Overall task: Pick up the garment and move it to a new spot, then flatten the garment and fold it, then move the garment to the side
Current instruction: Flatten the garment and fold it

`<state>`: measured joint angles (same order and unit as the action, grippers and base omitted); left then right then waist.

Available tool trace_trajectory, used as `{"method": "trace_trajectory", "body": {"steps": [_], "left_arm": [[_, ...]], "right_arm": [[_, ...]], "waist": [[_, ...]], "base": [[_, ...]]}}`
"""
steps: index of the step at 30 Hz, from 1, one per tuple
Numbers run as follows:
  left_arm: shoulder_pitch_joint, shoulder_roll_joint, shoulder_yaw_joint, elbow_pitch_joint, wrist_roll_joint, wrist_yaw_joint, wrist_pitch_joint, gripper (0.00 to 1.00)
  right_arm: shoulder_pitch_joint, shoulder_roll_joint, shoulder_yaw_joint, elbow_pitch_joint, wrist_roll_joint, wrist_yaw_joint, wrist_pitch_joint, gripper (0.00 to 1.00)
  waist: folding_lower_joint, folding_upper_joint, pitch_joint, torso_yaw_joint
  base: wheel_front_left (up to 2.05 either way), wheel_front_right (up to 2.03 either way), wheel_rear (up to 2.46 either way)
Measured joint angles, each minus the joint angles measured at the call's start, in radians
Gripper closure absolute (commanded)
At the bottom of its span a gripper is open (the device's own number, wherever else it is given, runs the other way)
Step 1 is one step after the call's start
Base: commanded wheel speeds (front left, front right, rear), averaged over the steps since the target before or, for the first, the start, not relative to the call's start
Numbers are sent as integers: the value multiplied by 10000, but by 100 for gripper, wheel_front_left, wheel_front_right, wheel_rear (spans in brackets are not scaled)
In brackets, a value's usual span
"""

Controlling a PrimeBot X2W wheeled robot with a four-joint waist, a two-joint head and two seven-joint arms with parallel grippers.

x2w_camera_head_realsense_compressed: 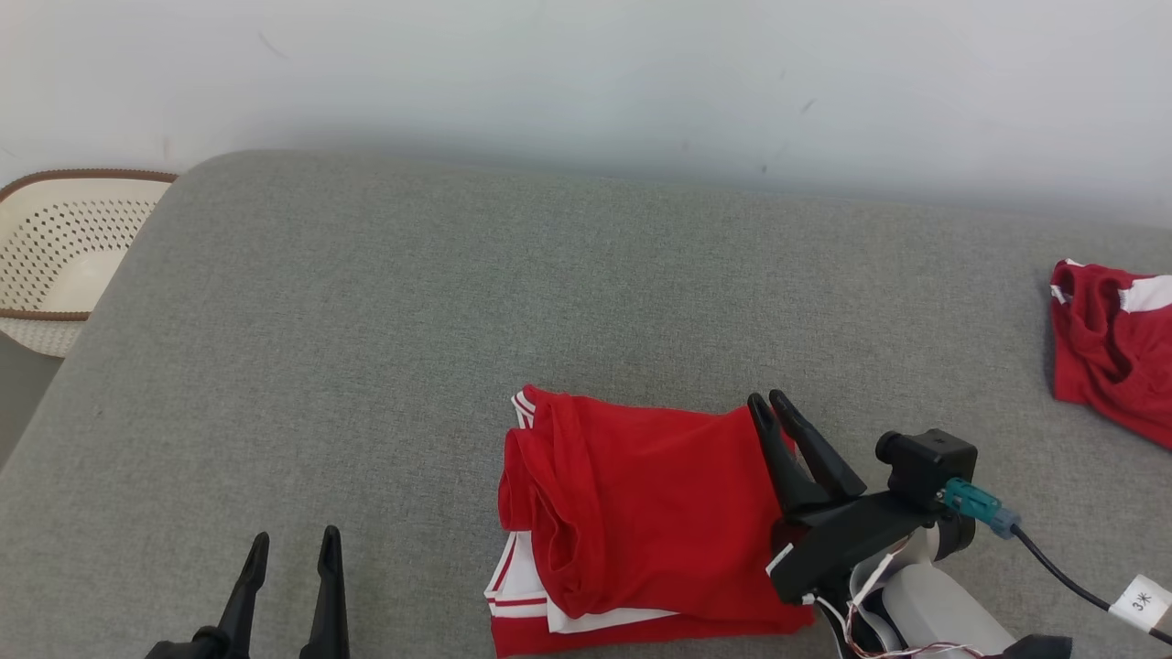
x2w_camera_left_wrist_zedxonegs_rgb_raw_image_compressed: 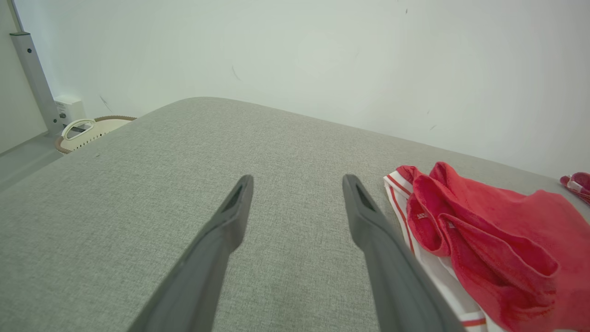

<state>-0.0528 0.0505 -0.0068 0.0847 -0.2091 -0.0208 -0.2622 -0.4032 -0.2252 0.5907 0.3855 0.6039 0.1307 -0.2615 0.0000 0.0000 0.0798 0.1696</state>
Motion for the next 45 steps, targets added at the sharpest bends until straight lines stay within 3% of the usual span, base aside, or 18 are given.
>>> {"method": "trace_trajectory", "body": {"steps": [2, 3, 13, 26, 33, 45], "left_arm": [[10, 2, 17, 0, 4, -13, 0, 0], [11, 0, 21, 0, 4, -27, 0, 0], [-12, 0, 17, -86, 33, -40, 0, 0], [-287, 0, -71, -123, 27, -50, 0, 0], [-340, 2, -79, -96, 0, -40, 0, 0], [-360, 0, -59, -94, -48, 6, 0, 0]], "right_arm": [[57, 42, -42, 115, -247, 0, 0, 77], [58, 52, -48, 176, -422, 0, 0, 100], [-18, 466, -418, 1212, -1958, 0, 0, 100], [-623, 1312, -825, 2736, -2828, 0, 0, 100], [-649, 1605, -150, 2886, -2830, 0, 0, 100], [-494, 1722, 1624, 2178, -1553, 0, 0, 100]], "waist": [[0, 0, 0, -1], [0, 0, 3, 2], [0, 0, 187, 126], [0, 0, 659, 539], [0, 0, 743, 784], [0, 0, 818, 898]], "base": [[0, 0, 0], [0, 0, 0], [0, 0, 0], [0, 0, 0], [0, 0, 0], [0, 0, 0]]}}
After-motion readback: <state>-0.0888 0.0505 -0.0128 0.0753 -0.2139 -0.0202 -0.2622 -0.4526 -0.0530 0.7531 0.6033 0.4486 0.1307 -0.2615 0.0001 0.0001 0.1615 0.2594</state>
